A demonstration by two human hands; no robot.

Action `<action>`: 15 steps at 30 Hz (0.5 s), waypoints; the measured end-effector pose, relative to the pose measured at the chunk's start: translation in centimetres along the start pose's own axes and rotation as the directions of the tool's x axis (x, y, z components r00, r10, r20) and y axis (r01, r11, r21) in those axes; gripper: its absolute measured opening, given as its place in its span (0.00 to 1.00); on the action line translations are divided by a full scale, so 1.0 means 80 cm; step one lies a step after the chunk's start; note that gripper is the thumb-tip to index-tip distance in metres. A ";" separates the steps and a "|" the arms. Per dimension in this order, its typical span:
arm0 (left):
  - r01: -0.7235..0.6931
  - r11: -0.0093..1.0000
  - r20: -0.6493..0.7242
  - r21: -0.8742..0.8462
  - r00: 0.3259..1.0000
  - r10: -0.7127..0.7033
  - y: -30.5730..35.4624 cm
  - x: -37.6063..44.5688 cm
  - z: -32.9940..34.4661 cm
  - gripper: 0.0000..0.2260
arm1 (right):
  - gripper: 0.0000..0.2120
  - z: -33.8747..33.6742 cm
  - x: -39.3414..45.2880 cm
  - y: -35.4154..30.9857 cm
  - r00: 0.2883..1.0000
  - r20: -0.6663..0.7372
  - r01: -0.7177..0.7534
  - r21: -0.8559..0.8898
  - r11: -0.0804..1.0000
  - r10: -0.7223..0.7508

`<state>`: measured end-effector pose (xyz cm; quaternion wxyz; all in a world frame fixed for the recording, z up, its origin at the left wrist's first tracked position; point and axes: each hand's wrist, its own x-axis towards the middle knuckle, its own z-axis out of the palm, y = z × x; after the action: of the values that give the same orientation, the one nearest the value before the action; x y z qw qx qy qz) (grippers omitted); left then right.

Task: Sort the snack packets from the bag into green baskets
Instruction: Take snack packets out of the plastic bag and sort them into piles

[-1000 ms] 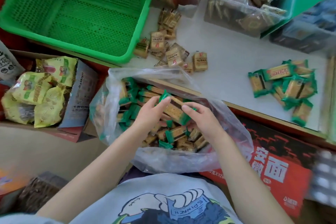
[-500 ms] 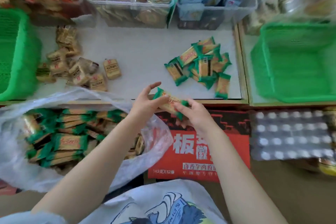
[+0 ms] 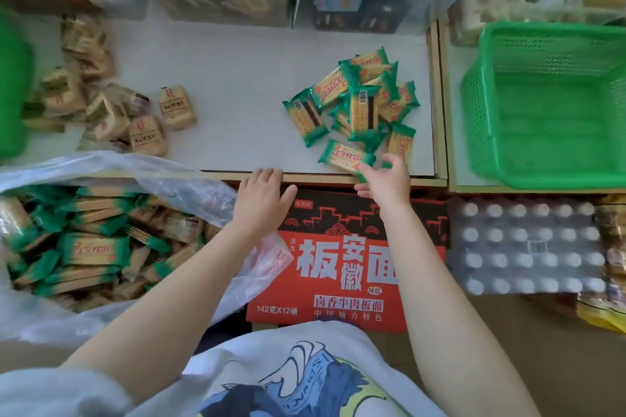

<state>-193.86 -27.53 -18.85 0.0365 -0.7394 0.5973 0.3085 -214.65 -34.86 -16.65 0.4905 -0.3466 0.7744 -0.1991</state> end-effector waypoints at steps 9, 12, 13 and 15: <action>-0.156 0.973 -0.585 -0.171 0.811 0.028 -0.109 -0.103 -0.047 0.11 | 0.03 0.085 -0.142 -0.053 0.889 0.340 0.334 -0.019 0.943 -0.308; 0.050 0.971 -0.498 -0.234 0.852 -0.164 -0.208 -0.155 -0.039 0.12 | 0.02 0.177 -0.193 -0.061 0.743 0.597 0.398 -0.030 0.917 -0.303; 0.125 0.966 -0.449 -0.227 0.867 -0.217 -0.242 -0.174 -0.033 0.14 | 0.02 0.208 -0.207 -0.057 0.698 0.660 0.405 -0.043 0.913 -0.278; 0.233 0.959 -0.364 -0.161 0.889 -0.277 -0.305 -0.212 -0.022 0.17 | 0.03 0.265 -0.233 -0.044 0.628 0.752 0.414 -0.103 0.904 -0.202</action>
<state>-172.66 -6.75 -16.64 -0.0825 -0.8583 0.4719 0.1836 -189.24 -22.94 -12.08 0.6629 -0.5874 0.4638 -0.0212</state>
